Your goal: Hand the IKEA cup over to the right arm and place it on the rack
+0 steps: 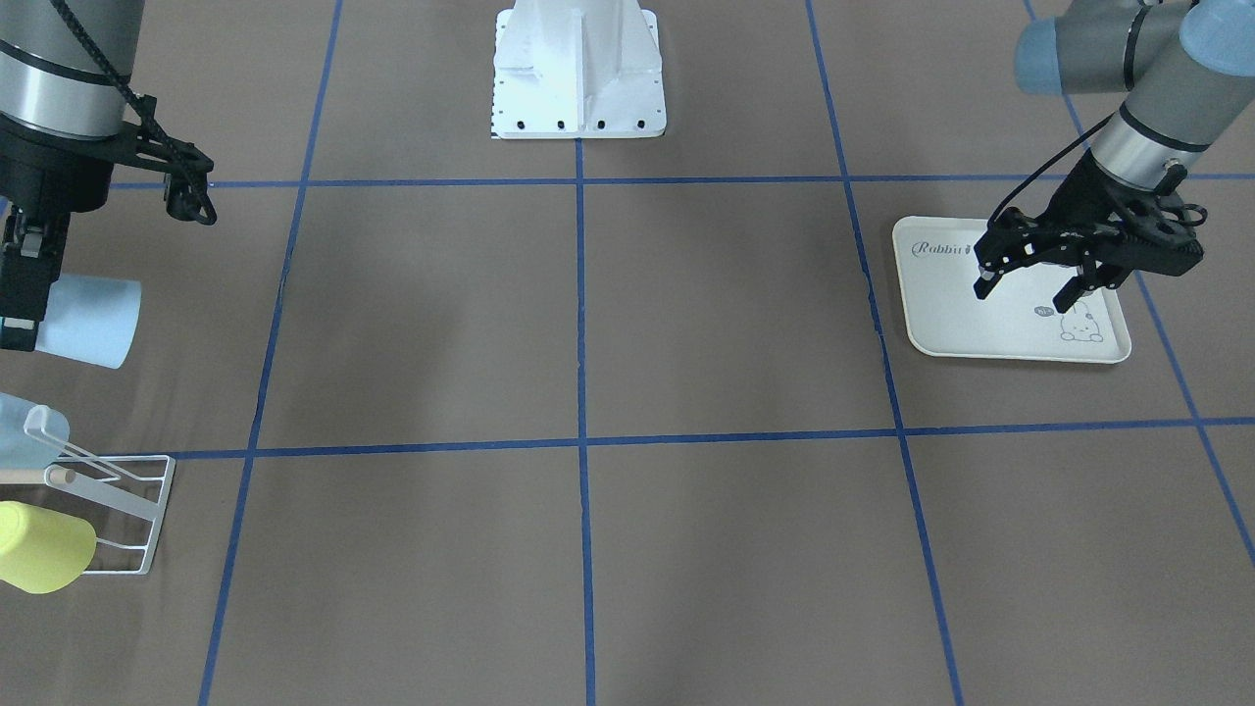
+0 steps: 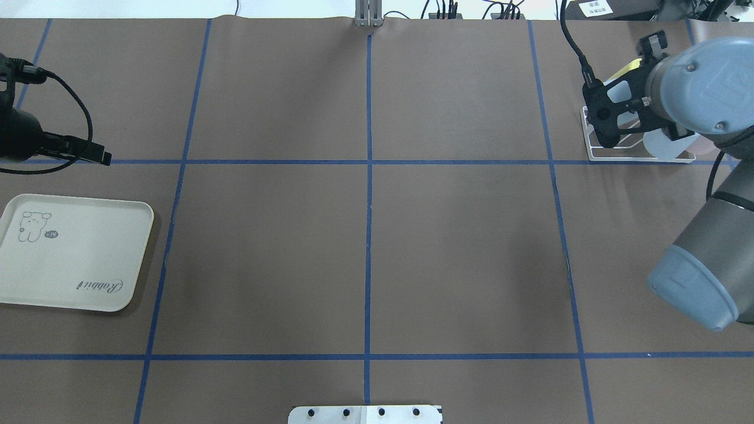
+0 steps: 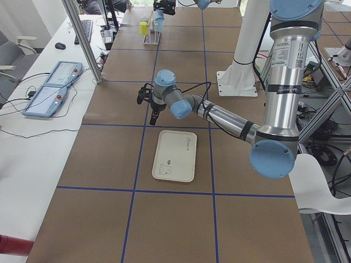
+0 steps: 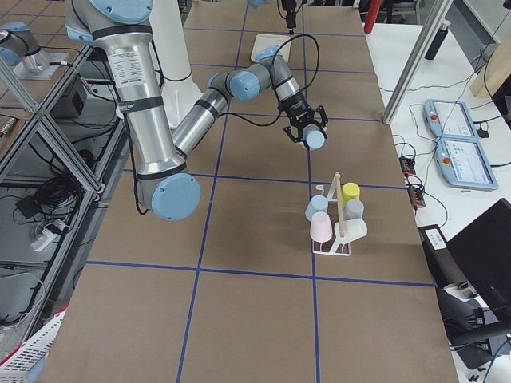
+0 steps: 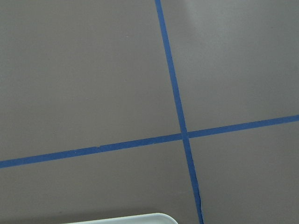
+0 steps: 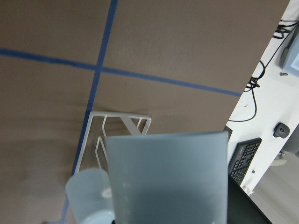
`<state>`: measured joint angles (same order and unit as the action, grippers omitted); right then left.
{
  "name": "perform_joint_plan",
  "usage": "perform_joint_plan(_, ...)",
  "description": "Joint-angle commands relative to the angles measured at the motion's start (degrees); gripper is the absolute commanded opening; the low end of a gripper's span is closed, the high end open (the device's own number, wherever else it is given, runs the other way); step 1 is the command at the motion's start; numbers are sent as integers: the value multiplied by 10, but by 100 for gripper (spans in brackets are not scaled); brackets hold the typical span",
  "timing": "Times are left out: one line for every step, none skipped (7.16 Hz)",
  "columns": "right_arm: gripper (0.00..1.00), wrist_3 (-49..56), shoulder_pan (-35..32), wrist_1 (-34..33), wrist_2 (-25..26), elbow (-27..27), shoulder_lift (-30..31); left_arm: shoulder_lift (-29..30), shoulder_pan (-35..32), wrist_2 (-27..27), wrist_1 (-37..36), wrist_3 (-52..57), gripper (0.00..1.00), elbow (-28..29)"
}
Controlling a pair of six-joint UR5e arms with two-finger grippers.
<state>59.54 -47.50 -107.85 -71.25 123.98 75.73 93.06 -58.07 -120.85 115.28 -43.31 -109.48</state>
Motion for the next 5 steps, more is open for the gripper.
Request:
perform_joint_plan(48,120,3,-3,108,-3,21,-1,2,-3,-1,-3,100,-5)
perform_joint_plan(47,129,4,-3,119,-19,21,0,2,-4,-1,-3,100,-5)
perform_joint_plan(45,127,13,2,149,-49,19,0,3,-4,-1,-3,100,-5)
perform_joint_plan(43,120,24,4,166,-67,12,0,4,-4,-1,-3,100,-4)
perform_joint_plan(43,113,29,5,168,-70,13,0,4,-4,-1,-3,100,-4)
